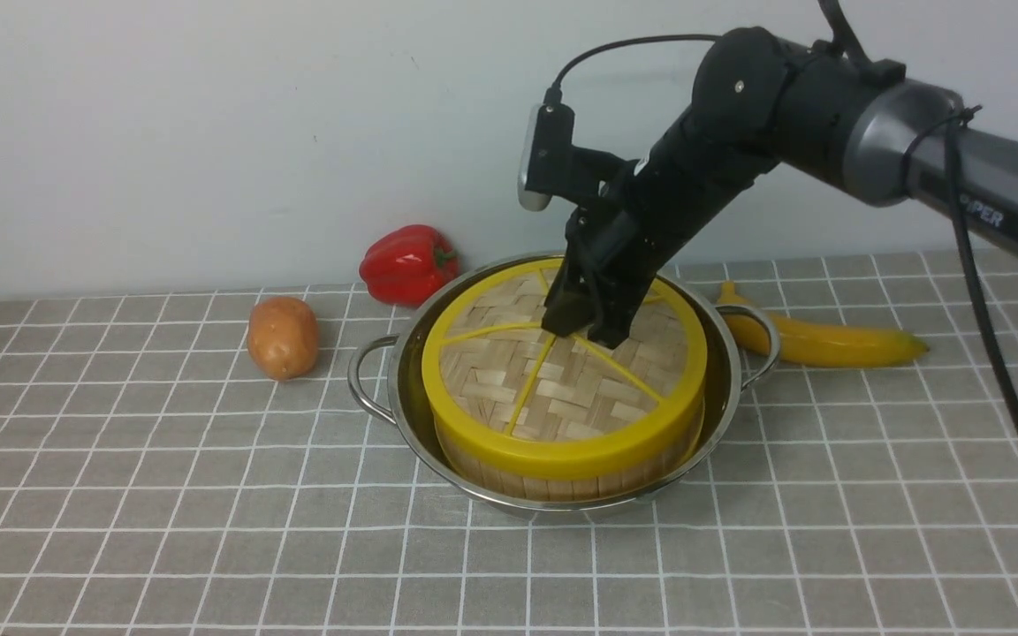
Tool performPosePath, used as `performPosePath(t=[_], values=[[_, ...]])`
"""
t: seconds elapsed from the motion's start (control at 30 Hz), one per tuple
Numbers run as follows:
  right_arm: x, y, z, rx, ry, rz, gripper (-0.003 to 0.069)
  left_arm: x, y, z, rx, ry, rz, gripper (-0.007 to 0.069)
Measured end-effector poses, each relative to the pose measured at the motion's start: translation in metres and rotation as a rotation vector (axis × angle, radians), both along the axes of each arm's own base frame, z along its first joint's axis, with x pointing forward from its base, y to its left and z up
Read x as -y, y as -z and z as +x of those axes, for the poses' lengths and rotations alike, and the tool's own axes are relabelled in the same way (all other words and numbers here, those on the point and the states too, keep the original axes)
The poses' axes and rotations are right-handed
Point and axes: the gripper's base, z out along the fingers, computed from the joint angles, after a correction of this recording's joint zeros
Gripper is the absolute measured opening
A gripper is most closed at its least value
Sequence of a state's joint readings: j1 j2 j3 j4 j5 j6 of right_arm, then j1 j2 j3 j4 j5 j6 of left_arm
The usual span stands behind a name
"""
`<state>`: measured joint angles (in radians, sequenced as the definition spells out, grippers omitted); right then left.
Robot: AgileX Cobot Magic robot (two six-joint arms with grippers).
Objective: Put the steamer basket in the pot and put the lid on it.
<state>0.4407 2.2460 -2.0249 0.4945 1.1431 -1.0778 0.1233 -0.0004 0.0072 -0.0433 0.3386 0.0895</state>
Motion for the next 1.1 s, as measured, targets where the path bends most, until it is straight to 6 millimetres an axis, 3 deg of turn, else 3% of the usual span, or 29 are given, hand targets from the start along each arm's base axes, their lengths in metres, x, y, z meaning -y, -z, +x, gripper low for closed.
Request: performPosePath(t=[0.17, 0.5, 0.6, 0.63, 0.67, 0.8, 0.9, 1.1], values=[[0.001, 0.000, 0.000, -0.008, 0.018, -0.003, 0.0146, 0.000, 0.000, 0.000, 0.000, 0.000, 0.000, 0.0243], [0.003, -0.005, 0.003, 0.019, 0.043, -0.026, 0.0432, 0.000, 0.000, 0.000, 0.000, 0.000, 0.000, 0.0243], [0.004, -0.021, 0.002, 0.037, 0.063, -0.011, 0.0463, 0.000, 0.000, 0.000, 0.000, 0.000, 0.000, 0.0243], [0.005, -0.040, 0.000, 0.056, 0.083, 0.008, 0.0470, 0.000, 0.000, 0.000, 0.000, 0.000, 0.000, 0.0243], [0.005, -0.041, 0.000, 0.056, 0.085, 0.009, 0.0470, 0.000, 0.000, 0.000, 0.000, 0.000, 0.000, 0.0243], [0.014, -0.097, -0.006, 0.117, 0.212, 0.040, 0.0451, 0.000, 0.000, 0.000, 0.000, 0.000, 0.000, 0.0243], [0.026, -0.121, -0.008, 0.157, 0.366, 0.029, 0.0426, 0.000, 0.000, 0.000, 0.000, 0.000, 0.000, 0.0243], [0.041, -0.129, -0.007, 0.160, 0.592, -0.011, 0.0376, 0.000, 0.000, 0.000, 0.000, 0.000, 0.000, 0.0243]])
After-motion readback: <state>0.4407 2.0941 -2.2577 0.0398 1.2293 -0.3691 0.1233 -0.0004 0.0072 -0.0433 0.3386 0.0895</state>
